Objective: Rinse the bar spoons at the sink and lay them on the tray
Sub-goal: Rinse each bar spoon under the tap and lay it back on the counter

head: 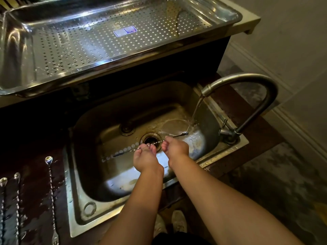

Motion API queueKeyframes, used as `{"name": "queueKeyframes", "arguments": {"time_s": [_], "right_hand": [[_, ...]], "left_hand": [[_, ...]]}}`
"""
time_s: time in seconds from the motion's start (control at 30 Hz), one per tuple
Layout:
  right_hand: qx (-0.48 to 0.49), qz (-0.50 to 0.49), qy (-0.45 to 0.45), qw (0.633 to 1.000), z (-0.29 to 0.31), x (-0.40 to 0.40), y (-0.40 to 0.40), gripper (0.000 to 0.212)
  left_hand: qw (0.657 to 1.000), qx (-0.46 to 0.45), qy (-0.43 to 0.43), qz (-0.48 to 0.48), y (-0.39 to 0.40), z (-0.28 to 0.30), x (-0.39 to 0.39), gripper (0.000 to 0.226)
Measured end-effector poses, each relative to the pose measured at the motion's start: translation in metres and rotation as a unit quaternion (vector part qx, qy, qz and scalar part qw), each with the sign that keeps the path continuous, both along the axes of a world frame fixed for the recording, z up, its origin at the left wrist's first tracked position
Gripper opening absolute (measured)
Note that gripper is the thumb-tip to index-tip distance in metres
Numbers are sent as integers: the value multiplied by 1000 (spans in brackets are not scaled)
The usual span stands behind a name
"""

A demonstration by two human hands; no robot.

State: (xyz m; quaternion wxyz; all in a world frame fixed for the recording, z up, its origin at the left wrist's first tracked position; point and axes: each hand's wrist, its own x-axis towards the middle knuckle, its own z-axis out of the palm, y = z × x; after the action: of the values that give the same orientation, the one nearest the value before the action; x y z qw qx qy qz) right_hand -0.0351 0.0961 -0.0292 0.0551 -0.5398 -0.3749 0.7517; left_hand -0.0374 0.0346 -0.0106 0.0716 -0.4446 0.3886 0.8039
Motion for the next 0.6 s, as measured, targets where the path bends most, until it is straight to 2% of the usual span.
{"name": "queueKeyframes", "arguments": {"time_s": [0.17, 0.27, 0.37, 0.43, 0.6], "right_hand": [[17, -11, -33, 999, 3, 2, 16, 31], [23, -32, -57, 998, 6, 2, 33, 30], [9, -55, -35, 998, 7, 4, 51, 28], [26, -42, -15, 999, 7, 5, 59, 29], [90, 16, -32, 995, 8, 10, 58, 27]], "left_hand": [[999, -34, -3, -21, 1, 3, 2, 24], [1000, 1, -7, -14, 0, 3, 4, 24], [1000, -12, -6, -21, 3, 6, 7, 18], [1000, -5, -2, 1, 5, 6, 9, 9], [1000, 0, -2, -10, 8, 4, 15, 22]]}}
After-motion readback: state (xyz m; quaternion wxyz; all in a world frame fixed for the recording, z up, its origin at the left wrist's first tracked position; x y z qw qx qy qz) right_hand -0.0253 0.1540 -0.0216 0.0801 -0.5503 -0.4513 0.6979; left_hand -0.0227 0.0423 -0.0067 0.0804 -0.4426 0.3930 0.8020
